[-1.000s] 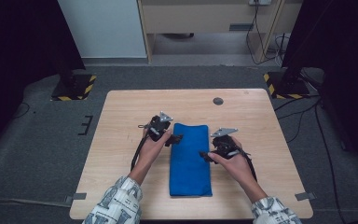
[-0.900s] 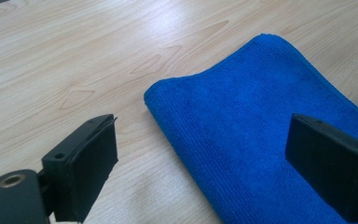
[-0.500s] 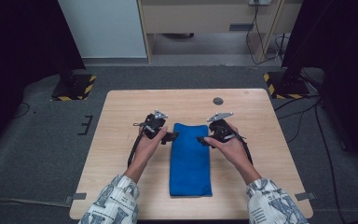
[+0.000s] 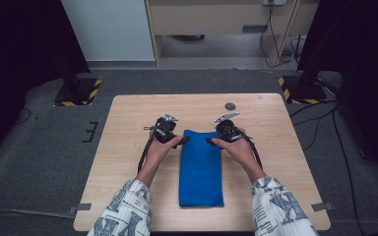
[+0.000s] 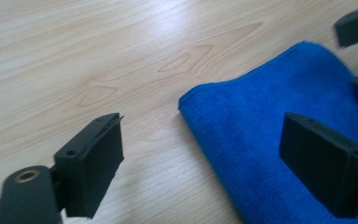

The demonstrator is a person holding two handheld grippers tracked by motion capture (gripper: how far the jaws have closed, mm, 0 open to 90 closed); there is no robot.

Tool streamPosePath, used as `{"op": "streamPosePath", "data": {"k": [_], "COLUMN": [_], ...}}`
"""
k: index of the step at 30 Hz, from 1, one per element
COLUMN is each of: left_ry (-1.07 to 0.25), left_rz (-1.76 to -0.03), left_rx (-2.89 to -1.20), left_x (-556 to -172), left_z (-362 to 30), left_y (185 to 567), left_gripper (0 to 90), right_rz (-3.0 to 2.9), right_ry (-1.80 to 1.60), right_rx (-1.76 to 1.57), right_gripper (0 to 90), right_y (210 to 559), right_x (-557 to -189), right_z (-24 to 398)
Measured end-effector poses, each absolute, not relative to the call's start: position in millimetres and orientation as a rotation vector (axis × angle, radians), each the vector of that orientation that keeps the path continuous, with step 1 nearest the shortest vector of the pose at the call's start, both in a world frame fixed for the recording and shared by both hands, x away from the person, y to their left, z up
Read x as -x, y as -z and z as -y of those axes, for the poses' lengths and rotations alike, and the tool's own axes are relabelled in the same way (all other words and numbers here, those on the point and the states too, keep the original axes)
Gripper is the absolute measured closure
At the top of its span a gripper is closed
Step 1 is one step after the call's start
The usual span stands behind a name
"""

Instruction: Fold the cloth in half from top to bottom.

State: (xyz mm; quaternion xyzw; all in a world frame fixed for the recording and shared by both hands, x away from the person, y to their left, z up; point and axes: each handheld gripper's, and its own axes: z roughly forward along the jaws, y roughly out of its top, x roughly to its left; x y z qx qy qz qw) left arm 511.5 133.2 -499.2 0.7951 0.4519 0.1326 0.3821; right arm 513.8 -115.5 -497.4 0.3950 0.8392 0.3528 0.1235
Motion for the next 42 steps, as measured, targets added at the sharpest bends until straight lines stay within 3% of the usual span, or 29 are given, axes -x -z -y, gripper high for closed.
{"op": "streamPosePath", "data": {"k": [2, 8, 27, 36, 37, 38, 39, 41, 42], "left_ry": [-0.359, -0.373, -0.386, -0.383, -0.382, -0.378, -0.380, -0.384, -0.384], "left_rz": [-1.149, -1.123, -1.118, -1.092, -1.097, -1.097, -1.082, -1.073, -1.073], "left_rx": [-2.029, -2.038, -2.148, -2.158, -2.157, -2.159, -2.169, -2.173, -2.173], "left_x": [-511.7, -511.9, -528.4, -528.3, -528.0, -527.3, -525.7, -523.6, -523.6], "left_z": [-133.5, -131.0, -111.8, -109.4, -108.9, -107.9, -105.5, -103.4, -103.4], "left_y": [499.0, 499.0, 524.5, 526.1, 525.7, 525.4, 524.9, 524.7, 524.7], "left_gripper": [18.0, 25.4, 35.4, 51.3, 57.2, 57.2, 64.1, 69.3, 72.2], "right_rz": [-2.464, -2.450, -2.395, -2.413, -2.417, -2.417, -2.419, -2.435, -2.435], "right_ry": [-0.996, -0.986, -0.993, -1.010, -0.994, -0.994, -0.999, -1.005, -1.005], "right_rx": [-1.159, -1.188, -1.292, -1.282, -1.265, -1.265, -1.272, -1.254, -1.254], "right_gripper": [42.0, 43.1, 46.0, 50.8, 54.6, 54.6, 62.0, 70.4, 70.4], "right_y": [501.4, 505.5, 520.5, 524.3, 524.5, 524.5, 524.1, 523.9, 523.9], "right_x": [-516.7, -520.8, -539.0, -543.3, -543.4, -543.4, -542.8, -541.3, -541.3], "right_z": [114.2, 114.1, 128.8, 123.2, 120.1, 120.1, 117.8, 115.7, 115.7]}}
